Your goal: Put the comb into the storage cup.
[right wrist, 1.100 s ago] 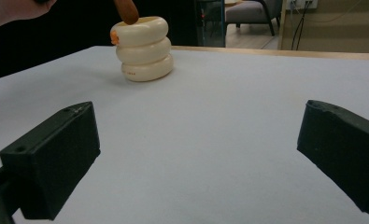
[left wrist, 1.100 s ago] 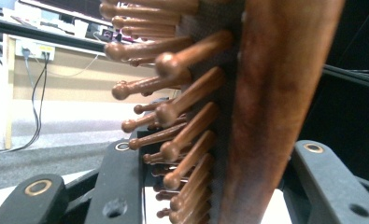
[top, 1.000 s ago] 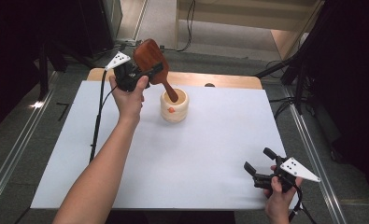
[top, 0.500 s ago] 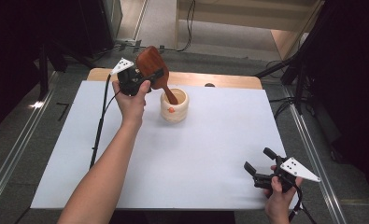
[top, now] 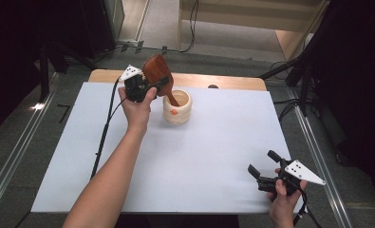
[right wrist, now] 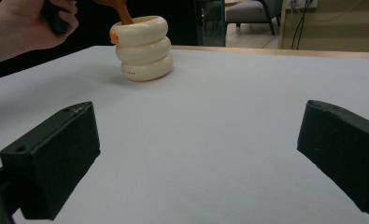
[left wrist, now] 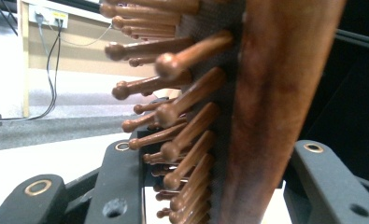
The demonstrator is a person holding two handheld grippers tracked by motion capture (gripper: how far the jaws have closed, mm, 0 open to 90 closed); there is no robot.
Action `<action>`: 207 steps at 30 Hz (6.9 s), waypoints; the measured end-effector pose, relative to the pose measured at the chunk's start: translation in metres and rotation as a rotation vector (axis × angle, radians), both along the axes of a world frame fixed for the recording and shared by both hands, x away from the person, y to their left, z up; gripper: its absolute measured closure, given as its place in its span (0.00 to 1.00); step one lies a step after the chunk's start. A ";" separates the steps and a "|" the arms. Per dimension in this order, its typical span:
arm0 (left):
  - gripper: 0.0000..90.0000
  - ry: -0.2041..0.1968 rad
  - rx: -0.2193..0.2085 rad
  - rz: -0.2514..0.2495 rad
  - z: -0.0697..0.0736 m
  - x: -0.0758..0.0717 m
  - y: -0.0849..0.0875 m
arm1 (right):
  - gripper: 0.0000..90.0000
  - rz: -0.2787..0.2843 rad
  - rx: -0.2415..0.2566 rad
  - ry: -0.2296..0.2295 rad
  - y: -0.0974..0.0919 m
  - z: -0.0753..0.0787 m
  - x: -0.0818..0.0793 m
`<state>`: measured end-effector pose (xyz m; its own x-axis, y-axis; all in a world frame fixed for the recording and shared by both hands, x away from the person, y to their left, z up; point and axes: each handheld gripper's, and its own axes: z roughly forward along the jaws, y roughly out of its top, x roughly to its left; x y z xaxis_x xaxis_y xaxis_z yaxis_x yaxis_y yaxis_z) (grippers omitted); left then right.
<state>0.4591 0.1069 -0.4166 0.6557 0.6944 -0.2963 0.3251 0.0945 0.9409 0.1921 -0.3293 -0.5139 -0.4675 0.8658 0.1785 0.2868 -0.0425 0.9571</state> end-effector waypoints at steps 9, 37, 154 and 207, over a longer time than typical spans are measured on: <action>0.62 0.020 0.003 0.009 -0.011 0.001 -0.003 | 0.00 0.000 0.000 -0.001 0.000 0.000 0.000; 0.60 0.055 -0.044 0.028 -0.030 0.001 -0.012 | 0.00 0.000 -0.004 0.003 0.000 0.000 0.001; 0.00 -0.073 0.145 0.003 -0.014 -0.135 0.086 | 0.00 -0.004 -0.028 0.006 0.004 -0.001 0.002; 0.00 -0.106 0.210 0.048 -0.022 -0.206 0.156 | 0.00 -0.014 -0.039 0.007 0.005 -0.001 0.001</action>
